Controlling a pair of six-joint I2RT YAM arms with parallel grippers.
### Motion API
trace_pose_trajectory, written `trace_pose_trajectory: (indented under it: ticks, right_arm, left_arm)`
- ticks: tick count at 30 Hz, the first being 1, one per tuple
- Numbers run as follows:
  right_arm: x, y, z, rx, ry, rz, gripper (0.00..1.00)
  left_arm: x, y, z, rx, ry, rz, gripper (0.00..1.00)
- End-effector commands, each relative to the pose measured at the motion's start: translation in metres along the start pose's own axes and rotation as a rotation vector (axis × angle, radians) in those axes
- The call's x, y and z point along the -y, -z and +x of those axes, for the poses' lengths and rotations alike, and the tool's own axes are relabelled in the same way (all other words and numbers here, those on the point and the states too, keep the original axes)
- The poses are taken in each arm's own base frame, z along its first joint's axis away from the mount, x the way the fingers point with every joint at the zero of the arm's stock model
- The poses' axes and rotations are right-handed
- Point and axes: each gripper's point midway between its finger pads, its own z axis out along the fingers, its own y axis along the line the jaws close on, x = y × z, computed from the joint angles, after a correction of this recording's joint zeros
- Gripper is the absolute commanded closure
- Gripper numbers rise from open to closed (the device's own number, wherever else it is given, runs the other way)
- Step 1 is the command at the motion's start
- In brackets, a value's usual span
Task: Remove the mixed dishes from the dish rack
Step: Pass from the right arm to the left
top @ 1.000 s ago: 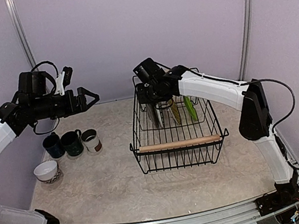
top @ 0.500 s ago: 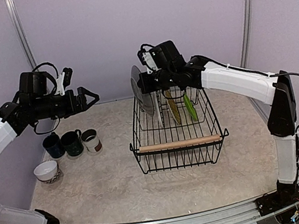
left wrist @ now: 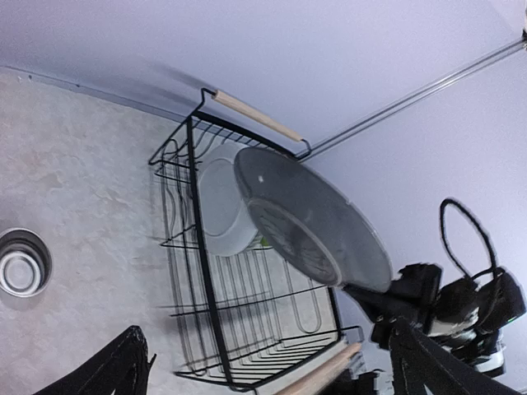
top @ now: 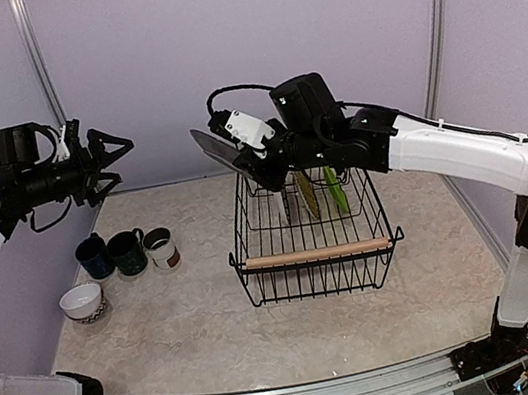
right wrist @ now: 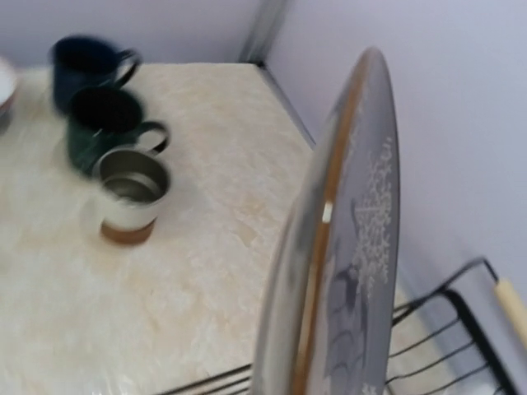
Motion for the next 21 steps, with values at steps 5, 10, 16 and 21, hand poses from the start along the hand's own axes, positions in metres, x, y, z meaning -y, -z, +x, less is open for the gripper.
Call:
trace_pose_trajectory:
  ticks: [5,10,16,21]
  right_arm:
    - [-0.024,0.038,-0.042,0.166,0.454,0.095,1.0]
    - [-0.043,0.04,-0.041,0.17,0.596,0.137,1.0]
    - [-0.058,0.047,-0.045,0.204,0.7,0.194,1.0]
    - [-0.072,0.05,-0.047,0.237,0.757,0.195,1.0]
  left_arm:
    - [0.033,-0.001,0.036,-0.375,0.597,0.275,0.05]
    - [0.022,-0.012,0.064,-0.419,0.614,0.128,0.06]
    - [-0.004,-0.028,0.091,-0.444,0.61,-0.042,0.11]
    - [-0.003,-0.045,0.103,-0.473,0.604,-0.024,0.23]
